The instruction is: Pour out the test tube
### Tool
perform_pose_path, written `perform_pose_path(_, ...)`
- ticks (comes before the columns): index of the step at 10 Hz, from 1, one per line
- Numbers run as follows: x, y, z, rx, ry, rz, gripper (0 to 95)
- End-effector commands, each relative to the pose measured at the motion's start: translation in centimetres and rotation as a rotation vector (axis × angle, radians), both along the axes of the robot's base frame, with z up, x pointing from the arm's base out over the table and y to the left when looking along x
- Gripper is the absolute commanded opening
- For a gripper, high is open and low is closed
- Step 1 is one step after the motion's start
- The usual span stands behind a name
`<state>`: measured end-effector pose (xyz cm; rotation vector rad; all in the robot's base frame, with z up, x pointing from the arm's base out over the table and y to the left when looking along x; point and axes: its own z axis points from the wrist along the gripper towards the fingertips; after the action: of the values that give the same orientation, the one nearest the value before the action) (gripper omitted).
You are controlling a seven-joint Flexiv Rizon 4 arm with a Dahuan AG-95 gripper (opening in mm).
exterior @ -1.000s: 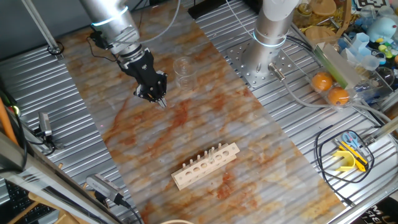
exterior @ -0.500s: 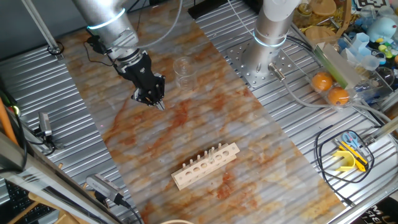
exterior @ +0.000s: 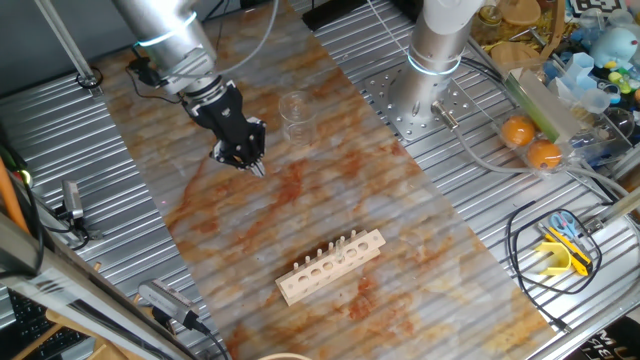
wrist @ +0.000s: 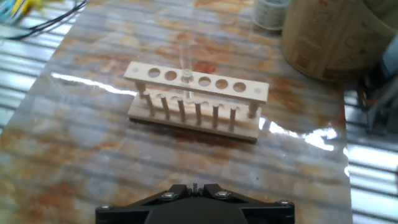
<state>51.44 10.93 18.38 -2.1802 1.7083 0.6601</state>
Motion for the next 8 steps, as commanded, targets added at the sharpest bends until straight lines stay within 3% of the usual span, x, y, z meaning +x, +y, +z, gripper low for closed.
perform_pose_path(1,0.01,-0.01,-0.08,-0.056,0.029,-0.086,0.0)
perform_pose_path(6,0.33,0.4,0.32,-0.062,0.029,-0.078,0.0)
perform_pose_path(8,0.4,0.49,0.4,-0.092,0.034,-0.11,0.0)
